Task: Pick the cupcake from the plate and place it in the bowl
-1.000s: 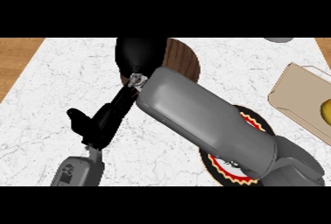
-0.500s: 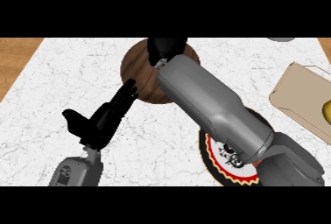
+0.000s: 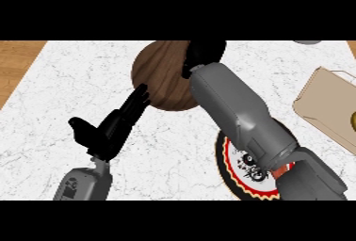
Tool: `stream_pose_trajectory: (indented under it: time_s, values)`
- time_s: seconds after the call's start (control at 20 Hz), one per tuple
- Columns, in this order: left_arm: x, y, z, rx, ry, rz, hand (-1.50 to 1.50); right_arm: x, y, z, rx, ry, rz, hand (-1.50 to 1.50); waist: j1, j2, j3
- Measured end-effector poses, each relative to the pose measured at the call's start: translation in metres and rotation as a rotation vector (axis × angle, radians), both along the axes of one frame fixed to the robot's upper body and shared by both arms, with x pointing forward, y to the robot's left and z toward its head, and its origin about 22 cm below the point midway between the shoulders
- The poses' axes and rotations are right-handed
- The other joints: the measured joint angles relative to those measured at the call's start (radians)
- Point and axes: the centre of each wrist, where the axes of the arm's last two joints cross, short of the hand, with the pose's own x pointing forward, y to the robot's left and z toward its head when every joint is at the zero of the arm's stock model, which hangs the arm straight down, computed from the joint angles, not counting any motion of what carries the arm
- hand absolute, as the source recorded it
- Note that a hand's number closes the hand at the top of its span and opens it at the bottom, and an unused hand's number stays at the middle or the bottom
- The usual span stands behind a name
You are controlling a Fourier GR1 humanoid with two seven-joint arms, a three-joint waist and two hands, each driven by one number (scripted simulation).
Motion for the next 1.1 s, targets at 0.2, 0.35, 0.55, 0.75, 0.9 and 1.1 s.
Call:
stream_pose_trajectory:
  time_s: [0.2, 0.35, 0.55, 0.75, 0.9, 1.1]
  values:
    - [-0.001, 0.002, -0.001, 0.004, 0.005, 0.002, 0.00, 0.000, -0.007, -0.007, 0.138, -0.084, 0.021, -1.50, -0.001, 0.000, 0.001]
    - [-0.001, 0.002, -0.002, 0.000, 0.001, 0.010, 0.00, -0.001, -0.005, 0.000, 0.279, -0.228, 0.044, -1.50, -0.005, -0.003, 0.002]
    - [-0.002, 0.000, -0.001, -0.001, 0.011, 0.015, 0.00, -0.007, -0.002, 0.009, 0.440, -0.458, 0.098, -1.50, -0.014, -0.011, 0.004]
    - [-0.002, 0.002, -0.009, 0.002, 0.029, 0.024, 0.00, -0.024, 0.005, 0.009, 0.557, -0.609, 0.184, -1.50, -0.026, -0.021, 0.003]
    - [-0.003, 0.012, -0.011, -0.003, 0.036, 0.046, 0.00, -0.047, 0.012, -0.001, 0.631, -0.679, 0.255, -1.50, -0.046, -0.032, 0.002]
    - [-0.006, 0.021, -0.015, -0.005, 0.052, 0.077, 0.00, -0.088, 0.026, -0.014, 0.717, -0.729, 0.360, -1.50, -0.078, -0.046, 0.001]
